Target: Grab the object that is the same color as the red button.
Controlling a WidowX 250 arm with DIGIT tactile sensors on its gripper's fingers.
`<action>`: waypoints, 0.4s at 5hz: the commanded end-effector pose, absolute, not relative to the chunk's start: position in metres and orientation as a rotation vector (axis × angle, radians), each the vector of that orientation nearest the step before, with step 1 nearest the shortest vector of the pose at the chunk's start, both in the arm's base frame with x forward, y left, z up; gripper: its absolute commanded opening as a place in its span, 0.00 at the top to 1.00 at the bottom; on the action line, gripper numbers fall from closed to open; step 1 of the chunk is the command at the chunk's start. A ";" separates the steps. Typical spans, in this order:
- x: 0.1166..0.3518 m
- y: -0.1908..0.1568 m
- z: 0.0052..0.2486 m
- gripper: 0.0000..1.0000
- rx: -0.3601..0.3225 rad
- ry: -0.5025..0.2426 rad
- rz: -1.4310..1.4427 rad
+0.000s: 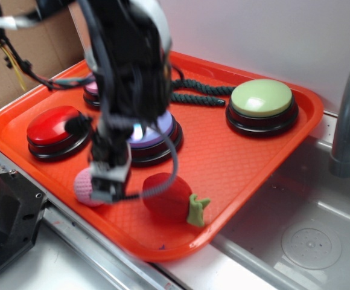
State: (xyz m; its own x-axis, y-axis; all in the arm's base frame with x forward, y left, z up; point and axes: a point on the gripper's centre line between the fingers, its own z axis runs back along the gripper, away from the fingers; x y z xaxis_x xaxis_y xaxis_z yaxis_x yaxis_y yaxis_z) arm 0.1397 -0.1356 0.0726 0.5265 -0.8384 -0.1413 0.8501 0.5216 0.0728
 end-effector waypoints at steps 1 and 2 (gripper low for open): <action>0.148 -0.162 0.038 0.00 0.116 0.033 -1.062; 0.156 -0.164 0.030 0.00 0.099 0.027 -1.056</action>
